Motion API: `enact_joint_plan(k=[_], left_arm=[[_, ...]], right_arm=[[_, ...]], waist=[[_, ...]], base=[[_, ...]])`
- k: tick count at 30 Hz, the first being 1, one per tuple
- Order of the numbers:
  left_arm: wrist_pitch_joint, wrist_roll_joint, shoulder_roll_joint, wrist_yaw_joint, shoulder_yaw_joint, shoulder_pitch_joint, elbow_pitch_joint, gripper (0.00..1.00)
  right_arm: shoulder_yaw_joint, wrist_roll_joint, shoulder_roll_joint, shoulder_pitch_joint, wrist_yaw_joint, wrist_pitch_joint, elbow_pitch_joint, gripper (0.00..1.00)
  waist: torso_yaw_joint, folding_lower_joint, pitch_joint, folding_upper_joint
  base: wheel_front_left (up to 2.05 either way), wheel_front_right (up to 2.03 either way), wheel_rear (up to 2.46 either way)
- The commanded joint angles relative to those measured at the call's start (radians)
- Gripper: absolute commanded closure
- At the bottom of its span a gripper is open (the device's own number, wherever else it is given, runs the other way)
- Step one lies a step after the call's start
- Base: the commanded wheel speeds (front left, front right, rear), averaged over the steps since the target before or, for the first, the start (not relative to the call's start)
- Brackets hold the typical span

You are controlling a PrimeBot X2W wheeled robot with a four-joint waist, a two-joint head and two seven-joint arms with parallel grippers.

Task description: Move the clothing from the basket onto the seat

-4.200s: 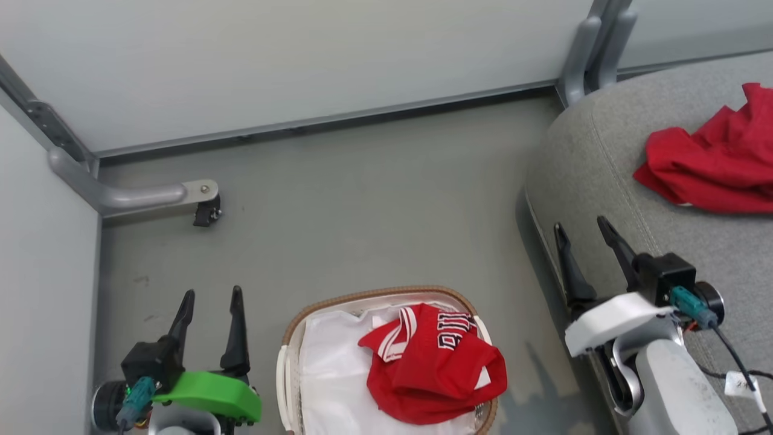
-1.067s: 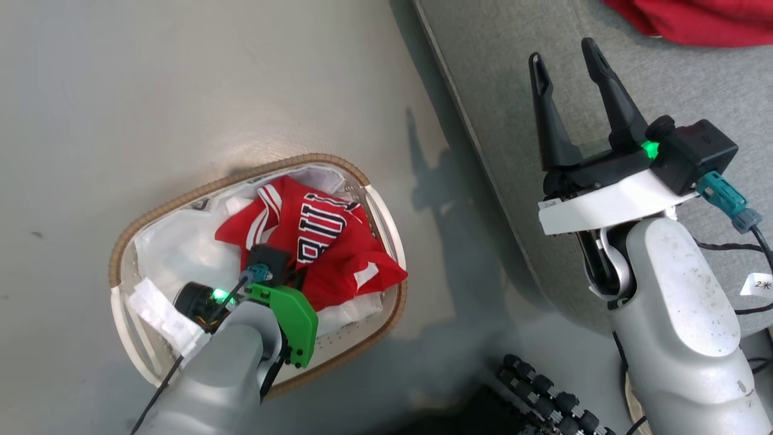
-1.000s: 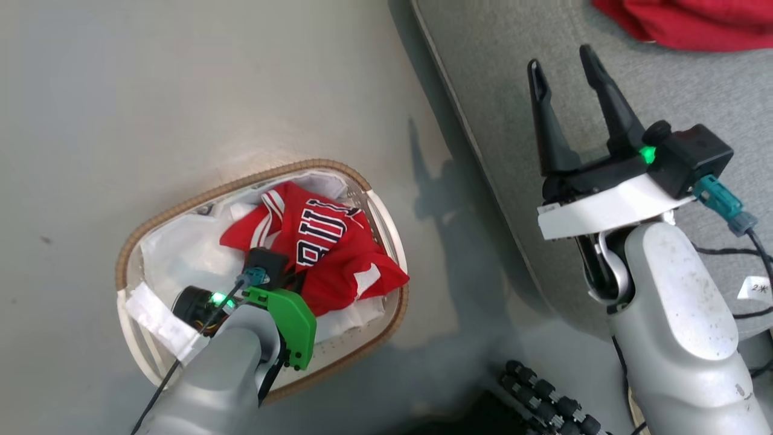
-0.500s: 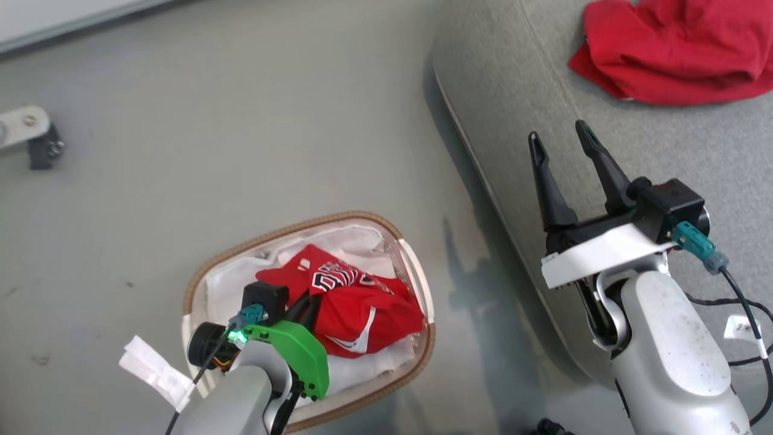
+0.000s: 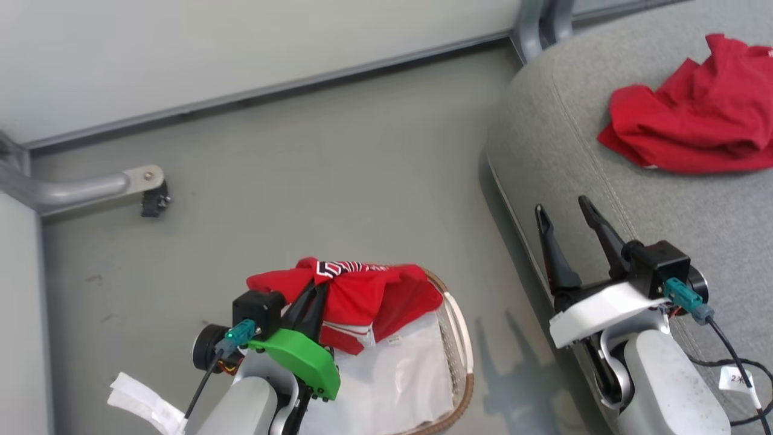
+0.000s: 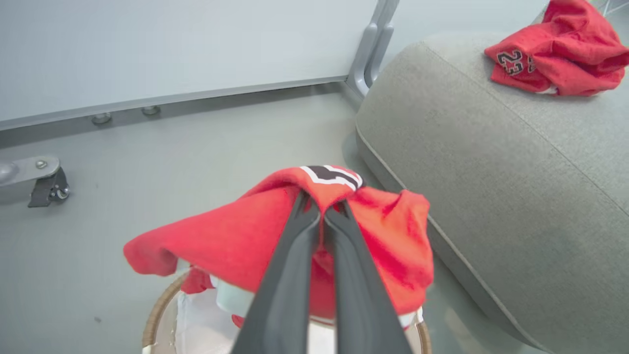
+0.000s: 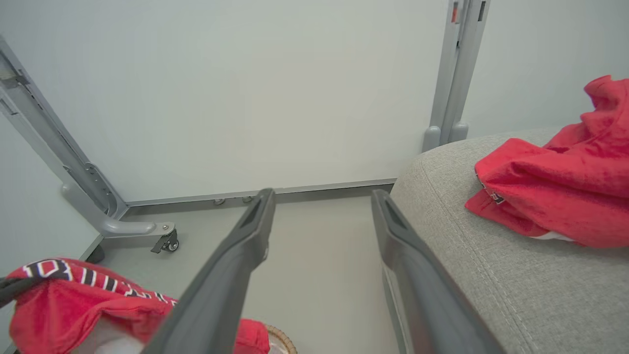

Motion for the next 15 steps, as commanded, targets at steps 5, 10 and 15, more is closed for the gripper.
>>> enact_joint_plan(k=[5, 10, 15], left_arm=[[-0.004, 0.018, -0.008, -0.003, 0.058, 0.033, -0.108, 1.0], [-0.004, 0.037, -0.011, -0.003, 0.101, 0.026, -0.206, 1.0], [-0.004, 0.055, -0.011, -0.003, 0.133, 0.011, -0.294, 1.0]], right_arm=[[0.003, 0.0, -0.004, 0.054, -0.001, -0.002, 0.014, 0.0], [0.013, 0.002, -0.004, 0.087, -0.001, -0.002, 0.029, 0.0], [0.031, 0.004, -0.004, 0.115, -0.001, -0.002, 0.043, 0.0]], waist=[[0.066, 0.0, -0.112, 0.0], [0.072, 0.0, -0.15, 0.0], [0.074, 0.0, -0.176, 0.0]], base=[[0.0, 0.0, 0.0], [0.0, 0.0, 0.0], [0.0, 0.0, 0.0]])
